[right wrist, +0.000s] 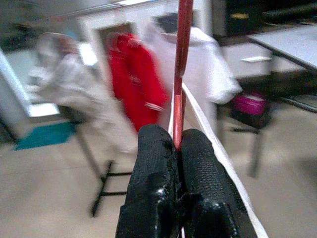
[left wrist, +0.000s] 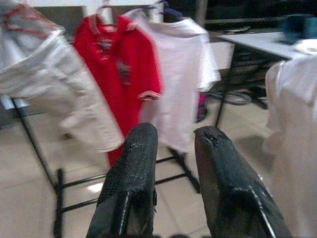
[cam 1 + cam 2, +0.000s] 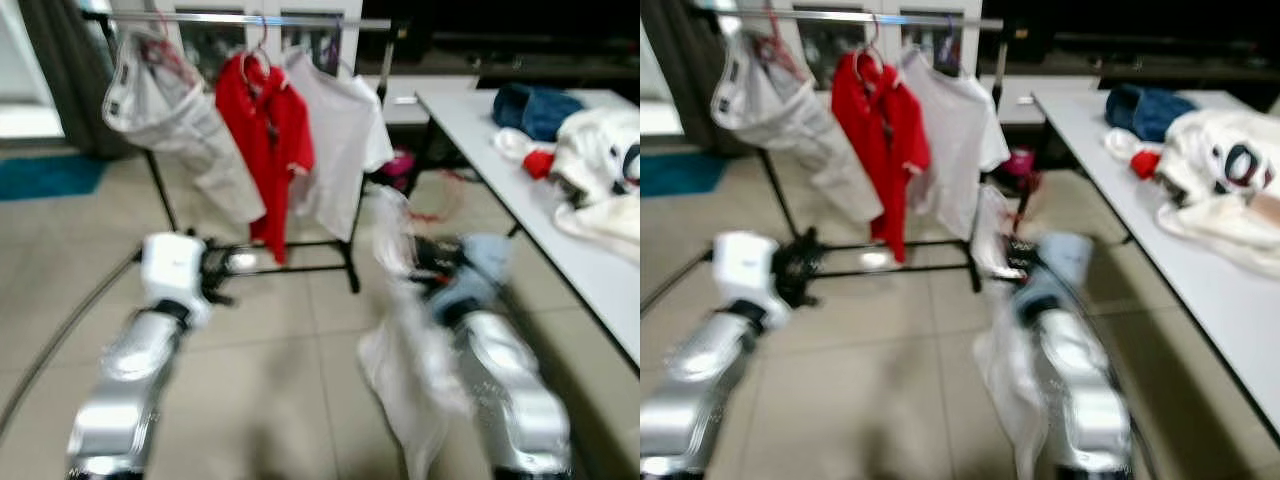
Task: Hang hanger
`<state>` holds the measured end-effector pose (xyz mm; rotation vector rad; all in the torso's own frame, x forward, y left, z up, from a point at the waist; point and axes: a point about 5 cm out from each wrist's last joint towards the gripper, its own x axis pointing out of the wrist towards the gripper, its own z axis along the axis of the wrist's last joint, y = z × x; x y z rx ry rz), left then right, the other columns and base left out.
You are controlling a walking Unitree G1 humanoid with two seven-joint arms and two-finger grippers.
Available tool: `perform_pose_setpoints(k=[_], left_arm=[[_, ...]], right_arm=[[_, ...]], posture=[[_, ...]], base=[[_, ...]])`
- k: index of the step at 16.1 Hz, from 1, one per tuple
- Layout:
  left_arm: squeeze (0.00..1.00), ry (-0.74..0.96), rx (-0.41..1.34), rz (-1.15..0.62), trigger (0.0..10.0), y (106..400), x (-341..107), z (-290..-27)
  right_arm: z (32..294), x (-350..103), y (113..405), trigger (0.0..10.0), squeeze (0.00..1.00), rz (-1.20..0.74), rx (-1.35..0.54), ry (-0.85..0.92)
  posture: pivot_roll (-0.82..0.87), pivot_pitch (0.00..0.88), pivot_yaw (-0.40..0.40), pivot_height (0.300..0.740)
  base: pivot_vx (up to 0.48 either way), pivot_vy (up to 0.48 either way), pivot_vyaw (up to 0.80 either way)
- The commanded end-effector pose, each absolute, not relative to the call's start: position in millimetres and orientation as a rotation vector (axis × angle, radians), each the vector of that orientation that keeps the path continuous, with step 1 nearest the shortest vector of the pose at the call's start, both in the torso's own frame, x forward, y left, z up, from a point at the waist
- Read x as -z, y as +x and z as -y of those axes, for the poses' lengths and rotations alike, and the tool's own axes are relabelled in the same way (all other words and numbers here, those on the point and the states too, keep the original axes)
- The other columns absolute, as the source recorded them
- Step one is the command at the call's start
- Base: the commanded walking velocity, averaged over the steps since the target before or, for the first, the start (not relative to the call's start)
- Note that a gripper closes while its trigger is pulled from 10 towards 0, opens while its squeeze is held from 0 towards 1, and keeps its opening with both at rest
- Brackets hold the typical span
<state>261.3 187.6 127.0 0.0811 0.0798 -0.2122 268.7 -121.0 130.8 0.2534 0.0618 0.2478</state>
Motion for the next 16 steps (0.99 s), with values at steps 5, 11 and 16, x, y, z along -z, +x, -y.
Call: perform_pose_setpoints(k=[5,11,16], left_arm=[[0.0,0.093,0.222,-0.042,10.0,265.5,-137.4,-181.2],[0.0,0.102,0.246,-0.042,10.0,268.4,-138.6,-178.3],[0.0,0.116,0.278,-0.043,10.0,270.1,-138.6,-173.8]], right_arm=[[125.8,-142.3,275.5,10.0,0.0,0.003,-0.263,0.263],[129.0,-142.2,278.0,10.0,0.0,0.009,-0.247,0.271],[131.1,-143.1,277.2,10.0,0.0,0.017,-0.247,0.236]], posture=[[0.0,0.0,-0.045,0.74],[-0.01,0.0,-0.02,0.74],[-0.02,0.0,-0.016,0.74]], base=[[0.337,0.0,0.0],[0.339,0.0,0.0],[0.341,0.0,0.0]])
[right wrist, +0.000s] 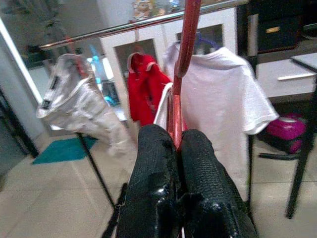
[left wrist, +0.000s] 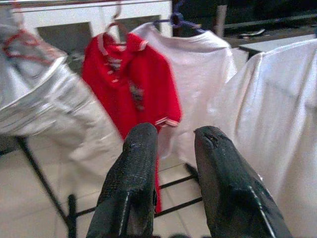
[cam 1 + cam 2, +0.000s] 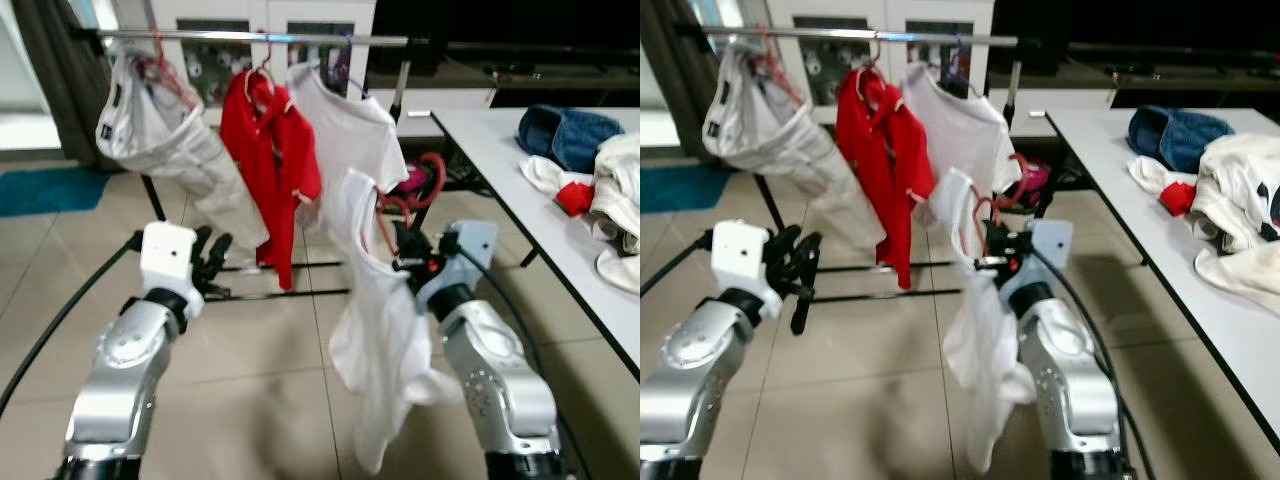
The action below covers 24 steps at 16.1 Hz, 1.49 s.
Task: Hang hanger
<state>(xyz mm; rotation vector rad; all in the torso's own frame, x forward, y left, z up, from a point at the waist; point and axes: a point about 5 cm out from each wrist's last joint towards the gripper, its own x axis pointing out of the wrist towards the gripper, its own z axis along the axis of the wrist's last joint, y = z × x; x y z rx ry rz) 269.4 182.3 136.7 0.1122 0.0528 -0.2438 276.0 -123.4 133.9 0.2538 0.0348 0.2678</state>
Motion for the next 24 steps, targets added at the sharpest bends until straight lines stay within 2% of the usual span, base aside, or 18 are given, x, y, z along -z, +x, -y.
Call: perform_pose_setpoints(k=[1,24], left_arm=[[0.0,0.115,0.279,-0.042,10.0,270.2,-138.7,-173.3],[0.0,0.138,0.288,-0.043,10.0,267.9,-139.4,-173.4]], right_arm=[[131.1,-143.0,277.1,10.0,0.0,0.018,-0.249,0.229],[132.4,-144.1,281.5,10.0,0.0,0.026,-0.279,0.179]], posture=[[-0.03,0.0,-0.017,0.74],[-0.01,0.0,-0.034,0.74]], base=[[0.341,0.0,0.0],[0.34,0.0,0.0]])
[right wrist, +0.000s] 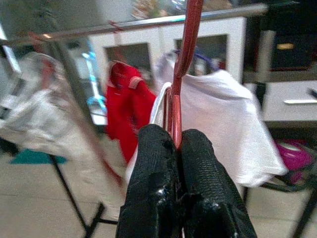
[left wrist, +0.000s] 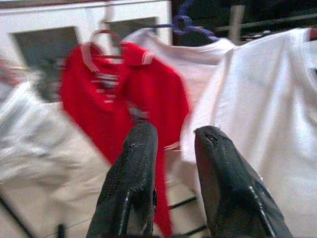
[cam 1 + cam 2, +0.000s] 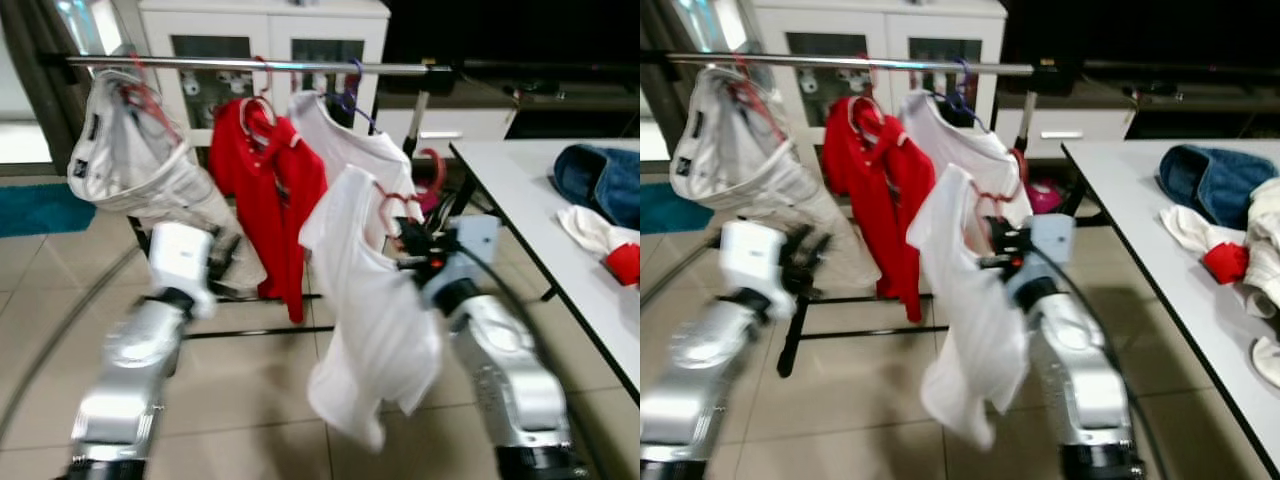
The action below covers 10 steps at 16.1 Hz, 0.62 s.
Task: Hang hanger
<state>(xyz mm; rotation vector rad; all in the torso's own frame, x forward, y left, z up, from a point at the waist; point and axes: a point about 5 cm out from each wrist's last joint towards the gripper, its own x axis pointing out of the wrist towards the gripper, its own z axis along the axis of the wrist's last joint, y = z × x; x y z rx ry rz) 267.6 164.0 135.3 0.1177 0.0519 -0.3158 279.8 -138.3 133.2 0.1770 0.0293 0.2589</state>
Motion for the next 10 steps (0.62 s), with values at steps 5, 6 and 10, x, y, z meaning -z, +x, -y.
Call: perform_pose_setpoints(k=[5,6,10], left_arm=[[0.0,0.141,0.282,-0.044,10.0,267.8,-139.1,-173.7],[0.0,0.141,0.281,-0.044,10.0,267.7,-139.2,-173.9],[0.0,0.144,0.284,-0.046,10.0,267.3,-138.7,-173.5]], right_arm=[[135.0,-143.3,284.2,10.0,0.0,0.023,-0.264,0.159],[135.2,-143.0,284.5,10.0,0.0,0.023,-0.262,0.156],[136.3,-142.6,285.2,10.0,0.0,0.023,-0.256,0.141]], posture=[[0.0,0.0,-0.041,0.74],[0.0,0.0,-0.041,0.74],[0.0,0.0,-0.042,0.74]], base=[[0.339,0.0,0.0],[0.345,0.0,0.0],[0.341,0.0,0.0]])
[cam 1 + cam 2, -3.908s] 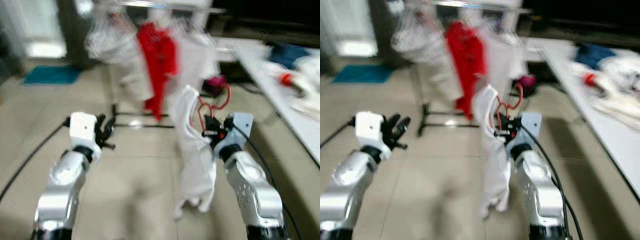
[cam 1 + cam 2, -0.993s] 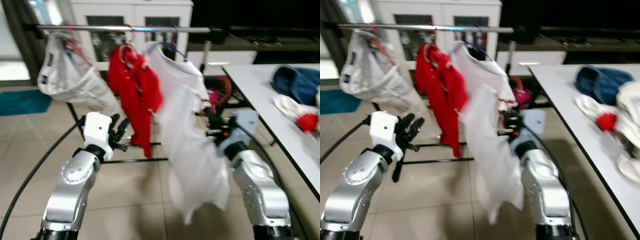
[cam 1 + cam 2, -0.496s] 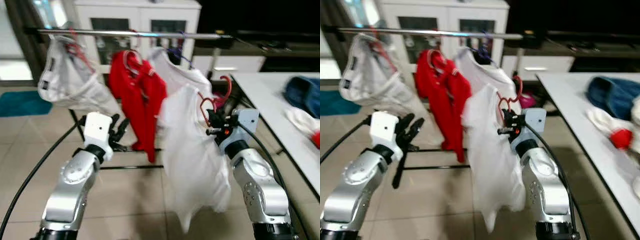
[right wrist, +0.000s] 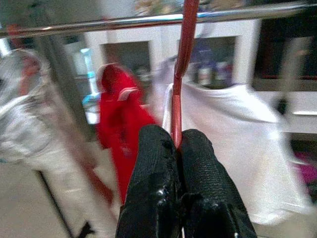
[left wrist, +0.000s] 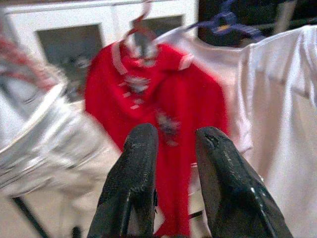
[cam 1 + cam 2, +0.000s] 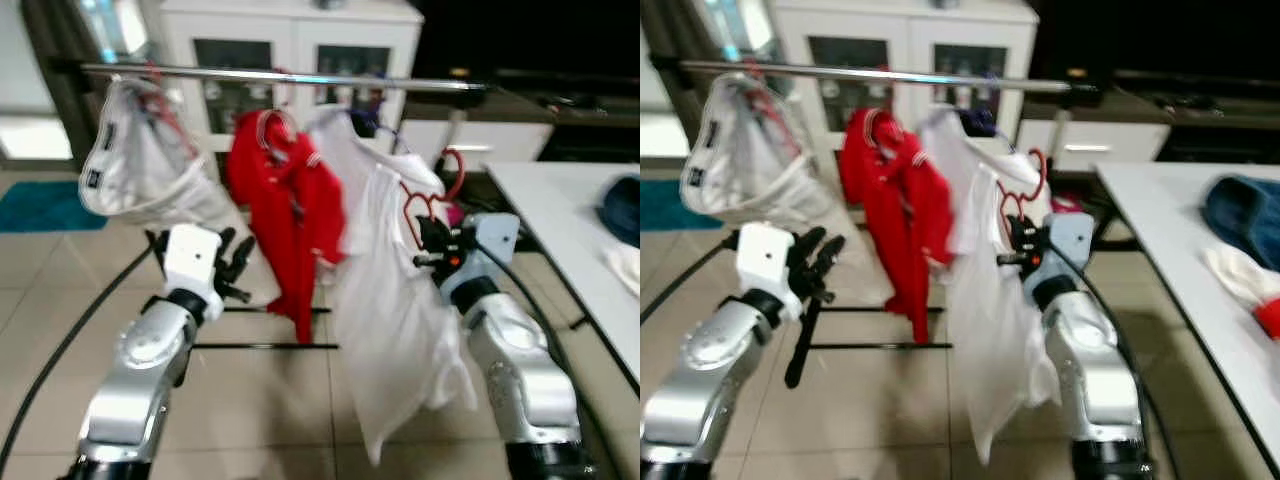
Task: Hang hanger
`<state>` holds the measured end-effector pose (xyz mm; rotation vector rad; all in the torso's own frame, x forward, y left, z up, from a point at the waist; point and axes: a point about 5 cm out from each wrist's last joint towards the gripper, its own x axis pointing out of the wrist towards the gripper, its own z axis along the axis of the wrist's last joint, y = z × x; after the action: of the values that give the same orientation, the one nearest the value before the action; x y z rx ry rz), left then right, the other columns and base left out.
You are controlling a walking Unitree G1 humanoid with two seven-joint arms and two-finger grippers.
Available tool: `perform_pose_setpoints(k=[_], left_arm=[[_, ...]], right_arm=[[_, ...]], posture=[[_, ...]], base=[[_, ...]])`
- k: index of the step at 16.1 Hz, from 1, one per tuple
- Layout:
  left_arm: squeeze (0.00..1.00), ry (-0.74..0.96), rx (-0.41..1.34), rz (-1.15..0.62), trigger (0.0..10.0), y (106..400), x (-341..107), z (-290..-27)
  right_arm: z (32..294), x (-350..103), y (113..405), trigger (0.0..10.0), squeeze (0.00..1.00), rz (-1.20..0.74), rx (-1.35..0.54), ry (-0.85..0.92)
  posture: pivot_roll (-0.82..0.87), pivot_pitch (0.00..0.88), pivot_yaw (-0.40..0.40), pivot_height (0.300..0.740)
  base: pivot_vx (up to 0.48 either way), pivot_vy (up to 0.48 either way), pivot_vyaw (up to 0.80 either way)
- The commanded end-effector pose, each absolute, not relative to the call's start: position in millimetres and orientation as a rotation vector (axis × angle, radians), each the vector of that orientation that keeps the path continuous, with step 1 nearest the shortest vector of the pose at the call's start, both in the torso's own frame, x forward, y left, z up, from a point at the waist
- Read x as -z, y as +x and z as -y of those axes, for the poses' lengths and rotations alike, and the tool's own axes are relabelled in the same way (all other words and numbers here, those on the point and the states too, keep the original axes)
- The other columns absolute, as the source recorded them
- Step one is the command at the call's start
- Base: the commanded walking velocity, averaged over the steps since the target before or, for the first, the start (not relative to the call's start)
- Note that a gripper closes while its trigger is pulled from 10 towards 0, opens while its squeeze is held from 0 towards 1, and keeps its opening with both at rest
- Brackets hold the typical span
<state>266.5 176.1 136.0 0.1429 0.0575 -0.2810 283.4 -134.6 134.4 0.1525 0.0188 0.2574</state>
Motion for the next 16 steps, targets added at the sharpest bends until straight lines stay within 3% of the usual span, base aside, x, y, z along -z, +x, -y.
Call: perform_pose_setpoints(k=[1,16], left_arm=[[0.0,0.145,0.285,-0.046,10.0,267.3,-138.7,-173.5],[0.0,0.185,0.303,-0.063,10.0,266.1,-137.2,-173.9]], right_arm=[[136.4,-142.7,285.3,10.0,0.0,0.023,-0.256,0.138],[131.4,-141.7,290.6,10.0,0.0,0.013,-0.3,0.04]], posture=[[0.0,0.0,-0.042,0.74],[0.01,0.0,-0.049,0.74]], base=[[0.341,0.0,0.0],[0.339,0.0,0.0]])
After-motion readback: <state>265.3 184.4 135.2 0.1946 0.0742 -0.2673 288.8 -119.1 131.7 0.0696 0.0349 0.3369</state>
